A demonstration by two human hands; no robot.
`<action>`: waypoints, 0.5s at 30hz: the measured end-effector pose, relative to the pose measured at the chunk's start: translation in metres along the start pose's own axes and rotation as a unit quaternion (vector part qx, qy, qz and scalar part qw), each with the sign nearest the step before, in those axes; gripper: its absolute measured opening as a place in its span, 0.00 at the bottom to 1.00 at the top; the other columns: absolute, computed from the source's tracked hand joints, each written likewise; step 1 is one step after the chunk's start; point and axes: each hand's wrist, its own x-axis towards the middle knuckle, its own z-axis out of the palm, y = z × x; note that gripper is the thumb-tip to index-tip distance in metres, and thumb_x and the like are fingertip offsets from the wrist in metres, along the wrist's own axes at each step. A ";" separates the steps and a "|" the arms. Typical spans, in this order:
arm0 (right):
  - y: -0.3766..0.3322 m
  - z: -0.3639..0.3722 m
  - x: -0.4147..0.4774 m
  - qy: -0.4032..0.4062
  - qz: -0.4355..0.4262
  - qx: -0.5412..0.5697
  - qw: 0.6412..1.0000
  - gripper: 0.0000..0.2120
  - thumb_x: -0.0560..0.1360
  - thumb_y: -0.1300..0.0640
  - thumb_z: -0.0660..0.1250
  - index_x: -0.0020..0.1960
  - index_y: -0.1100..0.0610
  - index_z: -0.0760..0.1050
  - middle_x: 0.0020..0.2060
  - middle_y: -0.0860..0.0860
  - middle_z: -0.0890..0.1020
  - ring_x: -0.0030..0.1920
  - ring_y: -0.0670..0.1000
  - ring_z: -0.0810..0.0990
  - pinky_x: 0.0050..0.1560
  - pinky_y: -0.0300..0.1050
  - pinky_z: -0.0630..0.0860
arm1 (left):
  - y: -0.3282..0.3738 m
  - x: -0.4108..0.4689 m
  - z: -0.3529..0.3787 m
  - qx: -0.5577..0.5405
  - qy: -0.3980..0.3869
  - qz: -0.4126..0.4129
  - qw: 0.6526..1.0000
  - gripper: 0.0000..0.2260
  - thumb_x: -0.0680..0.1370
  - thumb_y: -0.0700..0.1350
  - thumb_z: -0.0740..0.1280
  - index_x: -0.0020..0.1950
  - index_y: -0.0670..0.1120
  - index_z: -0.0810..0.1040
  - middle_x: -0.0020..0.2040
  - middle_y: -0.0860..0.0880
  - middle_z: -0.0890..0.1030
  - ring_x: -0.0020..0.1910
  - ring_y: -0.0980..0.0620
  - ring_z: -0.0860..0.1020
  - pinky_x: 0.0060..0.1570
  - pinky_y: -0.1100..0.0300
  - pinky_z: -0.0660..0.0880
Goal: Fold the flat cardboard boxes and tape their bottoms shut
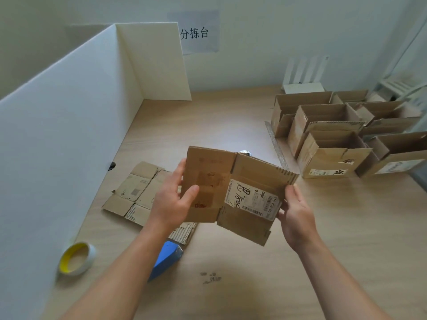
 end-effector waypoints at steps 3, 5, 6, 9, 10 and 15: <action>0.004 0.003 0.000 0.035 -0.004 0.009 0.999 0.17 0.85 0.46 0.51 0.58 0.44 0.79 0.56 0.45 0.84 0.59 0.51 0.80 0.54 0.52 0.77 | 0.003 -0.004 0.002 -0.009 0.009 0.005 1.000 0.28 0.79 0.46 0.68 0.76 0.62 0.63 0.67 0.58 0.73 0.63 0.58 0.74 0.59 0.49 0.78; 0.005 0.007 -0.002 0.050 0.005 0.017 0.999 0.19 0.84 0.42 0.50 0.60 0.44 0.78 0.58 0.45 0.83 0.62 0.50 0.79 0.58 0.54 0.76 | 0.004 -0.003 0.001 -0.018 0.015 0.003 1.000 0.24 0.79 0.46 0.68 0.73 0.61 0.66 0.65 0.61 0.74 0.64 0.59 0.74 0.59 0.49 0.78; 0.006 0.008 -0.002 0.055 0.016 0.022 0.998 0.21 0.83 0.39 0.49 0.61 0.44 0.78 0.59 0.45 0.83 0.62 0.49 0.79 0.58 0.54 0.76 | 0.005 -0.003 0.001 -0.024 0.016 0.004 1.000 0.23 0.79 0.47 0.68 0.72 0.61 0.66 0.64 0.63 0.74 0.64 0.60 0.74 0.59 0.49 0.78; 0.006 0.012 -0.004 0.063 0.046 0.035 0.996 0.29 0.76 0.31 0.51 0.64 0.47 0.78 0.57 0.44 0.84 0.59 0.48 0.80 0.50 0.50 0.74 | -0.001 -0.008 0.004 -0.046 0.025 0.018 0.998 0.22 0.78 0.47 0.68 0.70 0.58 0.69 0.63 0.61 0.76 0.65 0.59 0.74 0.58 0.53 0.77; 0.005 0.013 -0.004 0.067 0.051 0.035 0.996 0.29 0.75 0.31 0.52 0.61 0.48 0.79 0.54 0.43 0.85 0.55 0.46 0.82 0.48 0.49 0.74 | -0.004 -0.011 0.004 -0.063 0.028 0.011 0.998 0.20 0.78 0.44 0.69 0.69 0.55 0.71 0.62 0.59 0.77 0.65 0.58 0.75 0.56 0.58 0.78; 0.007 0.016 -0.009 0.059 0.043 0.007 0.997 0.23 0.70 0.34 0.60 0.51 0.49 0.81 0.46 0.43 0.86 0.47 0.44 0.85 0.45 0.48 0.76 | -0.026 -0.021 0.005 -0.137 -0.013 -0.065 0.988 0.15 0.71 0.53 0.70 0.57 0.53 0.79 0.54 0.54 0.83 0.58 0.53 0.80 0.60 0.51 0.77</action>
